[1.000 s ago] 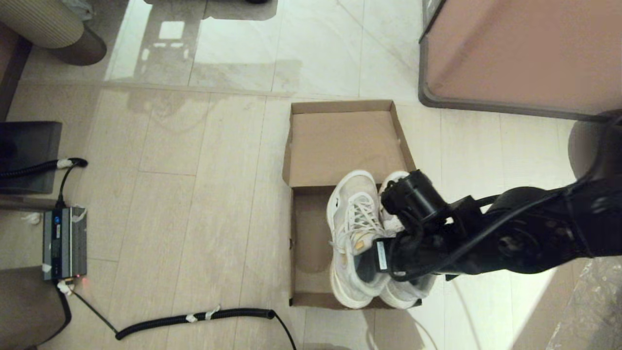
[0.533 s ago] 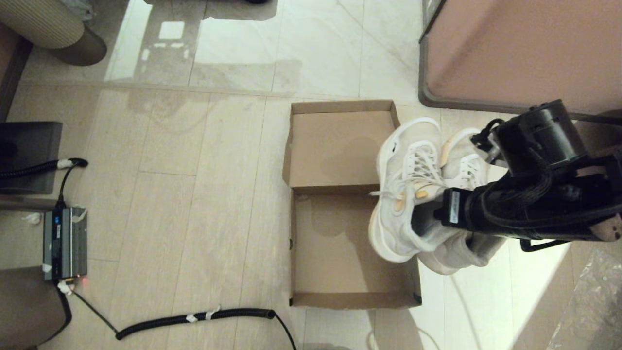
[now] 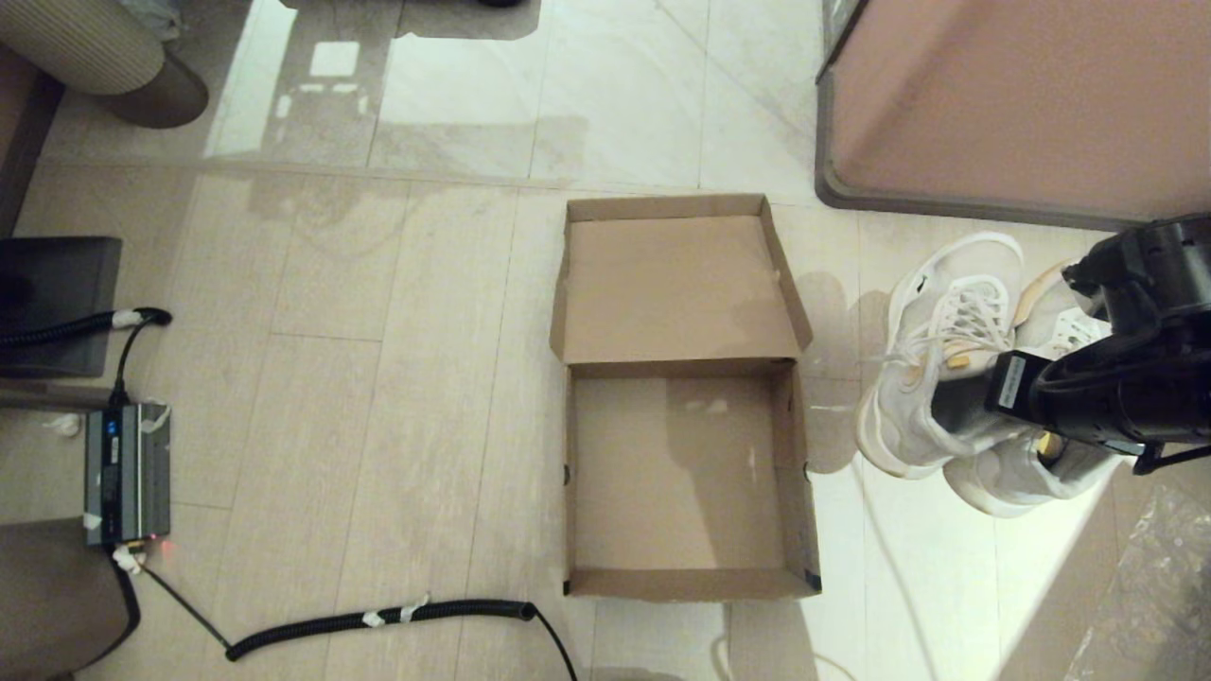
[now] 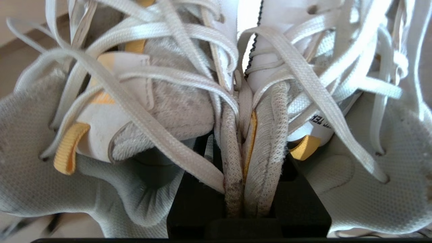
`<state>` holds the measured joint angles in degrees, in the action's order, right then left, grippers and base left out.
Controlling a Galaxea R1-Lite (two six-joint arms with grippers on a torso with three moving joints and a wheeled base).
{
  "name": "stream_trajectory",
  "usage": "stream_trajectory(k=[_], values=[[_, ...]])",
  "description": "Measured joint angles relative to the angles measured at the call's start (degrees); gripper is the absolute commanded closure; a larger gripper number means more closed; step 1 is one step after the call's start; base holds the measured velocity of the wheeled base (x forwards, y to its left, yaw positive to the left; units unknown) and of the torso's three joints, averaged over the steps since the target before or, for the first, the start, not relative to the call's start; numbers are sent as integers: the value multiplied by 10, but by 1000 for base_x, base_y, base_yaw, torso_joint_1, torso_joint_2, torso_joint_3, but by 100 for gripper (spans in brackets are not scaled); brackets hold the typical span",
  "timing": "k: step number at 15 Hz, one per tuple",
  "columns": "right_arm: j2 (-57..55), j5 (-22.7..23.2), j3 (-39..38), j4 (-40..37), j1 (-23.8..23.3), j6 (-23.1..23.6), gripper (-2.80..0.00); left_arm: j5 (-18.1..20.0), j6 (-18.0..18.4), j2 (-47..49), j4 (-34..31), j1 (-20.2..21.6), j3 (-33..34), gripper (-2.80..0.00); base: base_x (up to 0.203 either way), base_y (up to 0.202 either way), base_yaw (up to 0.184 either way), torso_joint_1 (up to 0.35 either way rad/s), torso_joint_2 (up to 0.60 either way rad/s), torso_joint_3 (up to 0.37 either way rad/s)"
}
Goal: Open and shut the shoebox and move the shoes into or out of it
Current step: Put the shoes out of the shoe box
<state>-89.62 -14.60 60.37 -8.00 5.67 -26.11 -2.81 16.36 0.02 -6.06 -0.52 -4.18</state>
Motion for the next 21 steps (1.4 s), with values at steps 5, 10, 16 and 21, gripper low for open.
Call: stream_trajectory(k=[5, 10, 16, 21], values=[[-96, -2, 7, 86, -79, 50, 0, 69, -5, 0, 30, 0, 16, 0, 0, 0, 0, 0, 0, 0], [-233, -1, 70, 178, -98, 84, 0, 73, -4, -1, 32, 0, 21, 0, 0, 0, 0, 0, 0, 0], [-380, 1, 196, 213, -112, 103, -280, 74, -2, 0, 20, 1, 19, 0, 0, 0, 0, 0, 0, 0], [-372, 40, 169, 213, -129, 154, -280, 73, -4, 0, 24, 0, 19, 0, 0, 0, 0, 0, 0, 0]])
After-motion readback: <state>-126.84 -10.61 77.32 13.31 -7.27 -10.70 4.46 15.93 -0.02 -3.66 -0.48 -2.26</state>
